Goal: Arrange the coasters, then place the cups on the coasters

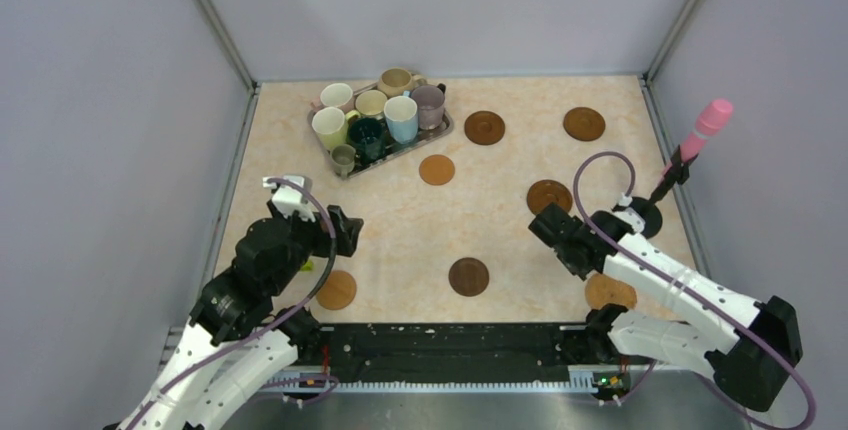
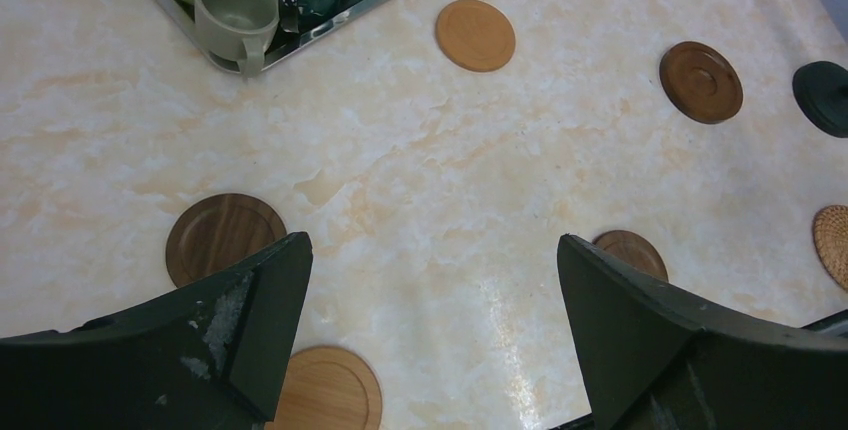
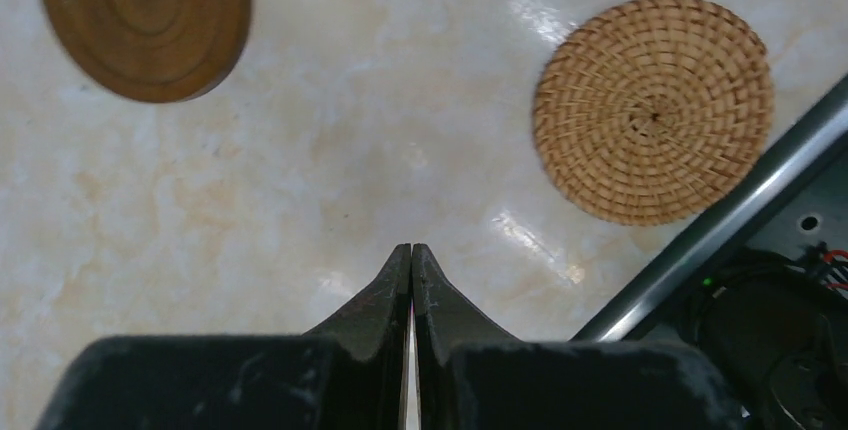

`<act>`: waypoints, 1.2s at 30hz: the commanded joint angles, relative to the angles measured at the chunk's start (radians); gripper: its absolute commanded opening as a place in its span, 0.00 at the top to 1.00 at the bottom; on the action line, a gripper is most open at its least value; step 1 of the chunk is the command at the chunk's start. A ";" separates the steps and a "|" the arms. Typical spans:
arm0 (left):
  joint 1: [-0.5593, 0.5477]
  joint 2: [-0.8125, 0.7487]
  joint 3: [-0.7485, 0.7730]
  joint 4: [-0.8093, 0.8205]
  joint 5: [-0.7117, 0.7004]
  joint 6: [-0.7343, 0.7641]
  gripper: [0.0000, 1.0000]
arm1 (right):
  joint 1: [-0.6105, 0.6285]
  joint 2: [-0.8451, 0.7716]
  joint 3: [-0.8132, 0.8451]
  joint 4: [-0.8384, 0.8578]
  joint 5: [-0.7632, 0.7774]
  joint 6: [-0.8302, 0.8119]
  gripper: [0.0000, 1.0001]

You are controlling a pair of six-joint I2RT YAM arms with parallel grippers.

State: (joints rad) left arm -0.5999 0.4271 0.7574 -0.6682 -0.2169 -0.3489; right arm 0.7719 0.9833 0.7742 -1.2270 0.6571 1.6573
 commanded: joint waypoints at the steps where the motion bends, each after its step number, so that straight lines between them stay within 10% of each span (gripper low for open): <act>1: 0.004 -0.016 -0.001 0.026 0.013 0.001 0.03 | -0.082 0.027 -0.035 -0.093 -0.045 0.117 1.00; 36: 0.004 -0.046 -0.007 0.008 -0.055 -0.005 0.03 | -0.389 -0.005 -0.305 0.226 -0.121 -0.023 1.00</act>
State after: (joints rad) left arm -0.5999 0.3862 0.7570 -0.6750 -0.2562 -0.3489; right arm 0.3904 0.9703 0.4648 -1.0584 0.5560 1.6733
